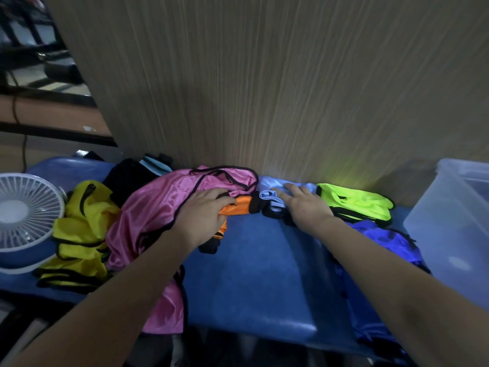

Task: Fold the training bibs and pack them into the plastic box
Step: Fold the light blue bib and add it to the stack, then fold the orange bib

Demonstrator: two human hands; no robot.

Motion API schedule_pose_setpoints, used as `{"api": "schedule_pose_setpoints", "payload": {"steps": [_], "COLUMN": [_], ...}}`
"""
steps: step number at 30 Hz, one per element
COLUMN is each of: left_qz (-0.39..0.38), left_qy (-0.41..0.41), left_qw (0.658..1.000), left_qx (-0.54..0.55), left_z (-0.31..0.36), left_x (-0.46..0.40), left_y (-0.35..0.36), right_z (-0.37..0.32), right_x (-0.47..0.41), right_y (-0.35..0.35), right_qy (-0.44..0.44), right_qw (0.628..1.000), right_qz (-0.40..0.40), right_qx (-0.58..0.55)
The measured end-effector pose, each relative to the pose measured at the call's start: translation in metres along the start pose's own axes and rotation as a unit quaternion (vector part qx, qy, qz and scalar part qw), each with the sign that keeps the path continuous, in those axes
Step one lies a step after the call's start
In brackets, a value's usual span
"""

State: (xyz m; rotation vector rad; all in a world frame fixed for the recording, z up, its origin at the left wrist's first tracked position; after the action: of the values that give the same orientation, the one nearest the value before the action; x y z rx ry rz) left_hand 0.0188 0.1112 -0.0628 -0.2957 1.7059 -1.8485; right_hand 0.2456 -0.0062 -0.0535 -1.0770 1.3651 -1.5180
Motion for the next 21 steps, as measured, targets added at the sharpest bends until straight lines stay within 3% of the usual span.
{"api": "schedule_pose_setpoints", "payload": {"steps": [7,10,13,15,18,21], "left_qz": [0.052,0.106,0.131,0.117,0.043,-0.035], "left_qy": [-0.038,-0.094,-0.136,-0.132,-0.078,-0.02], "left_qw": [0.992,0.972,0.93,0.912,0.914,0.915], "left_qx": [0.11,0.186,0.315,0.371,0.396,0.402], "left_z": [-0.002,-0.004,-0.006,-0.007,-0.007,-0.001], "left_x": [0.005,0.006,0.009,0.01,0.012,0.018], "left_y": [-0.011,-0.026,-0.038,-0.042,-0.044,-0.043], "right_z": [-0.01,-0.031,-0.061,-0.084,-0.113,-0.127], "right_x": [0.012,0.035,0.052,0.055,0.052,0.044], "right_y": [-0.012,-0.028,-0.025,-0.02,-0.015,-0.012], "right_qy": [0.027,-0.036,-0.105,-0.113,-0.063,-0.016], "right_qw": [0.986,0.965,0.948,0.933,0.895,0.902], "right_qz": [-0.022,0.064,0.137,0.12,0.048,0.052], "right_qx": [-0.164,-0.252,-0.266,-0.32,-0.438,-0.428]}}
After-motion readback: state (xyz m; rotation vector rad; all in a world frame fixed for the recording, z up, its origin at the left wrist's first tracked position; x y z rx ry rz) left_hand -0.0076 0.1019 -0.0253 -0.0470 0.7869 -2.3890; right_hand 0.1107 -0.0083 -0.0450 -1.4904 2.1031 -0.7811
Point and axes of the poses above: each hand's wrist, its own x-axis away from the middle knuckle, its own y-axis out of the palm, z = x × y, the point moved 3 cm from there along -x, towards the middle knuckle, and after that the axes turned 7 degrees about -x, right-handed, at the moved point
